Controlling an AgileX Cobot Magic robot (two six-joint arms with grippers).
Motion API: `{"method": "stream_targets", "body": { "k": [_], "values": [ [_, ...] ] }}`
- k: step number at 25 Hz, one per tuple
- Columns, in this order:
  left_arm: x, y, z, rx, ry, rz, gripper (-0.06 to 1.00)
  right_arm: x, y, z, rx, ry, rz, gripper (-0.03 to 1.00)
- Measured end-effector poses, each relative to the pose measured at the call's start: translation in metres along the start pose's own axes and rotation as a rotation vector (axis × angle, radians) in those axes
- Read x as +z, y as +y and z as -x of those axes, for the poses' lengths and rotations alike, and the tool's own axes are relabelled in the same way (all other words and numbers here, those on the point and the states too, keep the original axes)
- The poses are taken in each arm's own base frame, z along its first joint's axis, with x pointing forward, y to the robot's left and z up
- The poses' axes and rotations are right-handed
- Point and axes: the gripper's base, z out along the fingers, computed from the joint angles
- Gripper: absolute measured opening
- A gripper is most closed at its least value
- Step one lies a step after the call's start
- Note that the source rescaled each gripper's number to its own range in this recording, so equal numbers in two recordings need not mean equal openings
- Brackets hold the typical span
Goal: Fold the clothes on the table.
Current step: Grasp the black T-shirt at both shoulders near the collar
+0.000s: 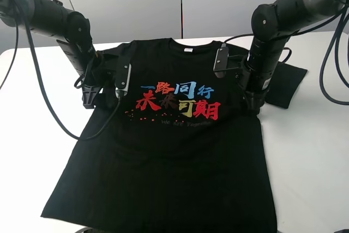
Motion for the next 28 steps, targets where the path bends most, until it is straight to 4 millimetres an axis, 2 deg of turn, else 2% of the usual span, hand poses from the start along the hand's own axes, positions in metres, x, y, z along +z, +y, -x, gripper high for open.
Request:
{"method": "stream_targets", "body": {
  "k": [4, 14, 22, 28],
  "values": [
    [0.000, 0.000, 0.000, -0.011, 0.000, 0.000, 0.99, 0.001, 0.000, 0.000, 0.000, 0.001, 0.001, 0.47],
    [0.001, -0.003, -0.001, -0.005, 0.006, -0.029, 1.00, 0.000, 0.000, 0.000, 0.000, 0.001, 0.001, 0.47],
    [-0.013, -0.008, 0.002, -0.018, -0.035, -0.083, 1.00, 0.000, 0.000, 0.000, -0.004, 0.005, 0.001, 0.47],
    [-0.014, -0.010, 0.001, -0.005, -0.021, -0.111, 1.00, 0.000, 0.000, 0.000, -0.002, 0.005, 0.001, 0.47]
  ]
}}
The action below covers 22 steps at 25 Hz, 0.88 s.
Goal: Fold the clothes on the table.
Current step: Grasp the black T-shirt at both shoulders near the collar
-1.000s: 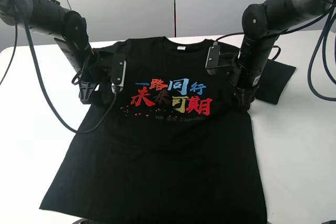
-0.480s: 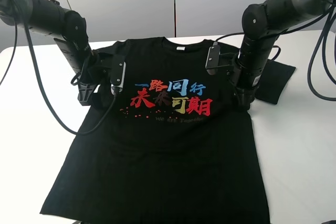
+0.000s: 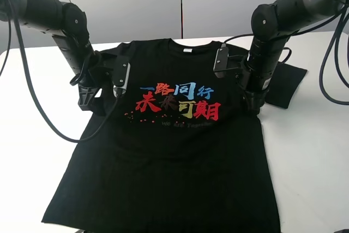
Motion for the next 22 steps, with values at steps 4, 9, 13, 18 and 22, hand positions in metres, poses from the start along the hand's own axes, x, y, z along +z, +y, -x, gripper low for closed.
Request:
{"method": "stream_targets", "body": {
  "k": [4, 9, 13, 18, 22],
  "values": [
    [0.004, 0.000, -0.001, 0.010, 0.009, -0.008, 1.00, 0.000, 0.000, 0.000, 0.002, 0.000, 0.000, 0.47],
    [0.020, -0.003, -0.002, 0.018, 0.030, -0.050, 1.00, 0.000, 0.000, 0.000, 0.011, -0.005, 0.004, 0.47],
    [0.021, -0.002, -0.003, 0.026, 0.042, -0.053, 1.00, 0.001, 0.000, 0.000, 0.011, -0.004, 0.006, 0.47],
    [0.023, -0.002, -0.003, 0.028, 0.046, -0.056, 1.00, 0.001, 0.000, 0.000, 0.011, -0.004, 0.006, 0.47],
    [0.025, -0.002, -0.003, 0.028, 0.047, -0.060, 0.98, 0.001, 0.000, 0.001, 0.012, -0.005, 0.007, 0.47]
  ]
}}
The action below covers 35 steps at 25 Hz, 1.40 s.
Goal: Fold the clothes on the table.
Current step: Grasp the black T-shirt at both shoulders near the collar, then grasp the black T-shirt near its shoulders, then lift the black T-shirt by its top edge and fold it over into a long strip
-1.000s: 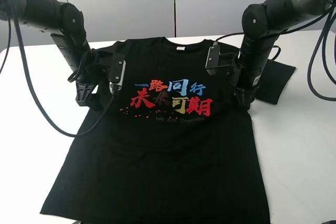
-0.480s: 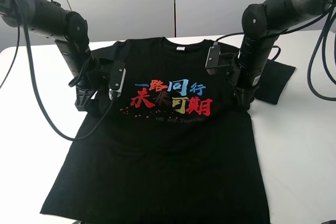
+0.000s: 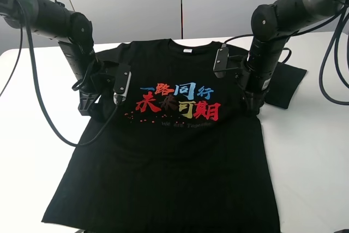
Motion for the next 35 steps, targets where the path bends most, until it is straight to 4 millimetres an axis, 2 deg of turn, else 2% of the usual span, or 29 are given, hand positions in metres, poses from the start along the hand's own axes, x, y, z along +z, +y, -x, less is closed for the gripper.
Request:
{"method": "stream_targets", "body": {
  "k": [2, 3, 6, 7, 8, 35],
  "values": [
    [0.0009, 0.0006, 0.0001, 0.002, 0.002, -0.001, 0.85, 0.0000, 0.0002, 0.0003, 0.005, -0.004, 0.003, 0.47],
    [0.0011, 0.0009, 0.0000, 0.003, 0.004, -0.001, 0.70, 0.0000, 0.0004, 0.0005, 0.007, -0.006, 0.005, 0.47],
    [0.0011, -0.0004, -0.0008, 0.019, 0.020, -0.013, 0.13, 0.0000, 0.0013, 0.0010, 0.018, -0.011, 0.014, 0.47],
    [0.0011, -0.0006, -0.0014, 0.024, 0.027, -0.015, 0.05, 0.0000, 0.0013, 0.0011, 0.019, -0.012, 0.015, 0.47],
    [0.0011, -0.0008, -0.0012, 0.029, 0.031, -0.016, 0.02, 0.0000, 0.0015, 0.0010, 0.019, -0.011, 0.016, 0.47],
    [0.0013, -0.0007, -0.0014, 0.022, 0.042, -0.012, 0.01, -0.0012, 0.0059, -0.0003, 0.037, 0.003, 0.063, 0.47]
  ]
}}
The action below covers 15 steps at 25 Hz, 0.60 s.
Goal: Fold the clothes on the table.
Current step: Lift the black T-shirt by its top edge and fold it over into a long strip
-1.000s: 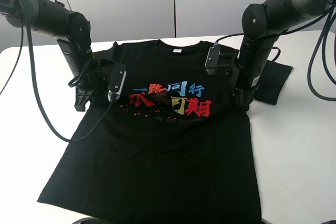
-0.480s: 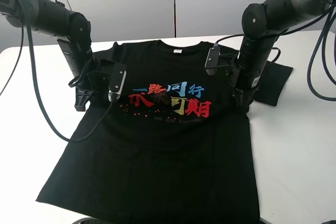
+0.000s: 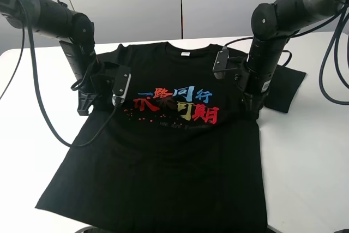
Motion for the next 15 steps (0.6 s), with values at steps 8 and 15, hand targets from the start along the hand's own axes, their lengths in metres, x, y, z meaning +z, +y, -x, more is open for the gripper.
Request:
{"method": "stream_targets", "body": {
  "k": [8, 15],
  "values": [
    [0.000, 0.000, 0.000, 0.002, 0.002, 0.000, 0.01, -0.010, 0.010, -0.007, 0.023, 0.028, 0.051, 0.46],
    [0.000, 0.000, 0.000, 0.002, 0.002, 0.000, 0.01, -0.018, 0.016, -0.009, 0.055, 0.033, 0.081, 0.46]
  ]
}}
